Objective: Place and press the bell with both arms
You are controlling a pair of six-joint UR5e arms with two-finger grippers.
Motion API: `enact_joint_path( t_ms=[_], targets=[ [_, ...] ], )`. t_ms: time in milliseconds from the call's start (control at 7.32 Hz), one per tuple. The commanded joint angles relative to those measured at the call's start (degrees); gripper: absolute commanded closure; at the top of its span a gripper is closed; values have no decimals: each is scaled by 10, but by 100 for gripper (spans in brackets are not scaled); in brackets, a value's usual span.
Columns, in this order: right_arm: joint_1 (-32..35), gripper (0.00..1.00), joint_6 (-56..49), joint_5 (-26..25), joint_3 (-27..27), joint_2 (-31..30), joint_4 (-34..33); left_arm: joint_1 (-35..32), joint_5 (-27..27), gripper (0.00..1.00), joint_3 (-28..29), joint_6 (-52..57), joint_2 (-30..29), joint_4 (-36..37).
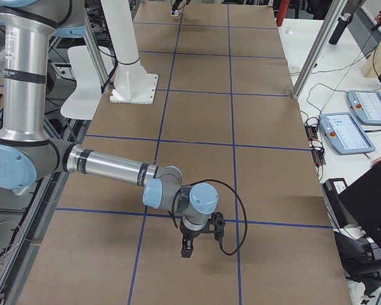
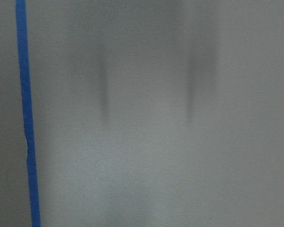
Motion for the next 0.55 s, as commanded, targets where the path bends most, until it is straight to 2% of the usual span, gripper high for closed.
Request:
enact_joint_path(
  t_ms=[0,410],
  targets=[
    [0,0,0,0,0,0,0,2,0,0,2,0,-1,0],
    [0,0,0,0,0,0,0,4,1,0,6,-1,-1,0]
  ],
)
